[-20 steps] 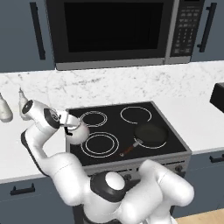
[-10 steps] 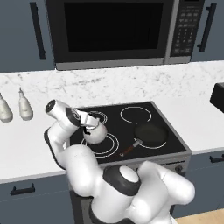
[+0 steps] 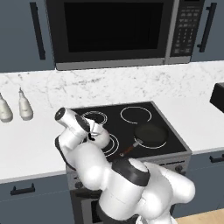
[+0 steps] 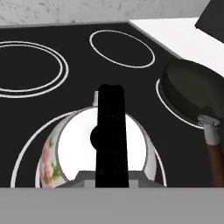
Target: Pick the kettle from the counter and place it on a stove burner. Then turn the burner on.
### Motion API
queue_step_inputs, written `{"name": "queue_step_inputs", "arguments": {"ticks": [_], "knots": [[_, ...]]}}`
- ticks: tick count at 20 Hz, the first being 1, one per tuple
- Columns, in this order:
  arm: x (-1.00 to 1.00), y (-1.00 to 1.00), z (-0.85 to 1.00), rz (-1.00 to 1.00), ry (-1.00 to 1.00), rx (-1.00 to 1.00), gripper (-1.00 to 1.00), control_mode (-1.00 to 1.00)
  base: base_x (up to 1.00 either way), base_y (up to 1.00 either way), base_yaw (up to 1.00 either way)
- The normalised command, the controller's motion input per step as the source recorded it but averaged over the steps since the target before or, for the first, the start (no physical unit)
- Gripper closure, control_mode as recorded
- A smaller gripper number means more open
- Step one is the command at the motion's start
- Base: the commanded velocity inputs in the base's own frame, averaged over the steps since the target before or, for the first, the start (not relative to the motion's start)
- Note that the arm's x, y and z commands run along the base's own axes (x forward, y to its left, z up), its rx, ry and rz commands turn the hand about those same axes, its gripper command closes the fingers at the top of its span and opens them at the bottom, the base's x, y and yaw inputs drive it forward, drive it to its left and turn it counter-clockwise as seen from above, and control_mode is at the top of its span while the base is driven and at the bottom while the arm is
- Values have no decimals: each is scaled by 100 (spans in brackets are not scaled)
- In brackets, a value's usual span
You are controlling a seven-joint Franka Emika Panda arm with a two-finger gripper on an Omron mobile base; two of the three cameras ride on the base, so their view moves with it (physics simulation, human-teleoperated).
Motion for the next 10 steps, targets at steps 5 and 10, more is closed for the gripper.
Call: {"name": "queue_step_inputs", "arguments": {"ticks": [5,10], "knots": [[0,-23,-19,0,0,14,100,-100,0,0,0],[0,0,0,0,0,0,-100,-100,0,0,0]]}}
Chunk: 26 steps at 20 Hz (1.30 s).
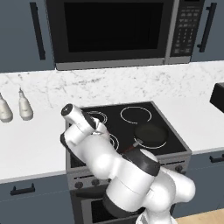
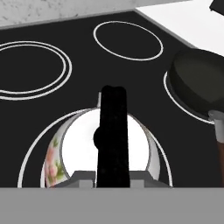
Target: Pick the kettle from the counter and place it on a stove burner. Then turn the burner on.
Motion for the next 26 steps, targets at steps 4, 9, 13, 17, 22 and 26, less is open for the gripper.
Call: {"name": "queue_step_inputs", "arguments": {"ticks": [4,9,13,17,22,26], "knots": [[0,0,1,0,0,0,-100,-100,0,0,0],[0,1,29,0,0,0,-100,-100,0,0,0],[-20,7,21,0,0,0,-100,-100,0,0,0],[-100,27,-6,9,-4,-5,-100,-100,0,0,0],[-100,37,-33,17,-9,-14,-100,-100,0,0,0],[-100,21,-58,19,-12,-15,-100,-100,0,0,0]]}}
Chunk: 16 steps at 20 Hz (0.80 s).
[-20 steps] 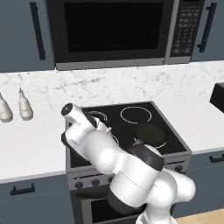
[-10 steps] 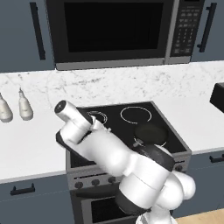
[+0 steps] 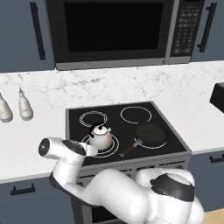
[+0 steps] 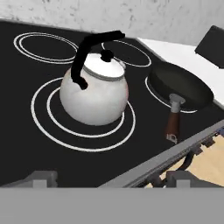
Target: Pick the kettle from the counter and place it on a stove burner. Then turn the burner on.
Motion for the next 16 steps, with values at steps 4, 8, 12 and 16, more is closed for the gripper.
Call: {"name": "queue_step_inputs", "arguments": {"ticks": [4,8,12,16], "knots": [[-100,34,-95,24,-10,-23,-100,-100,0,0,0],[-97,44,-100,23,-28,-19,-100,-100,0,0,0],[-67,10,-87,17,-42,-6,-100,-100,0,0,0],[3,-1,-5,1,-15,0,-100,-100,0,0,0]]}}
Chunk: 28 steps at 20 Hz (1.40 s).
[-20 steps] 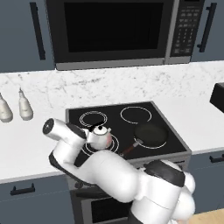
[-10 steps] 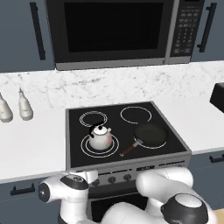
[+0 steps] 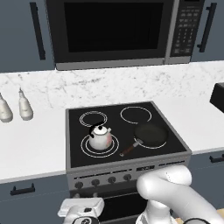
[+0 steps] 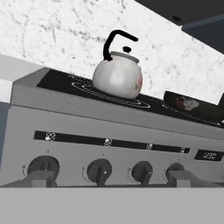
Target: Pick the kettle from the counter and place it on a stove burner. Then turn the burner on.
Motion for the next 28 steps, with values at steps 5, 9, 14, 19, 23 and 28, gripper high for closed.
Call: {"name": "queue_step_inputs", "arguments": {"ticks": [5,9,14,19,23,28], "knots": [[50,-5,-10,0,-3,0,-100,-100,0,0,0],[0,0,-3,0,-9,0,-100,-100,0,0,0],[0,0,-7,4,-13,0,-100,-100,0,0,0],[23,0,-3,0,-5,0,-100,-100,0,0,0],[16,7,-3,6,-1,0,-100,-100,0,0,0],[0,11,-20,12,0,0,-100,-100,0,0,0]]}}
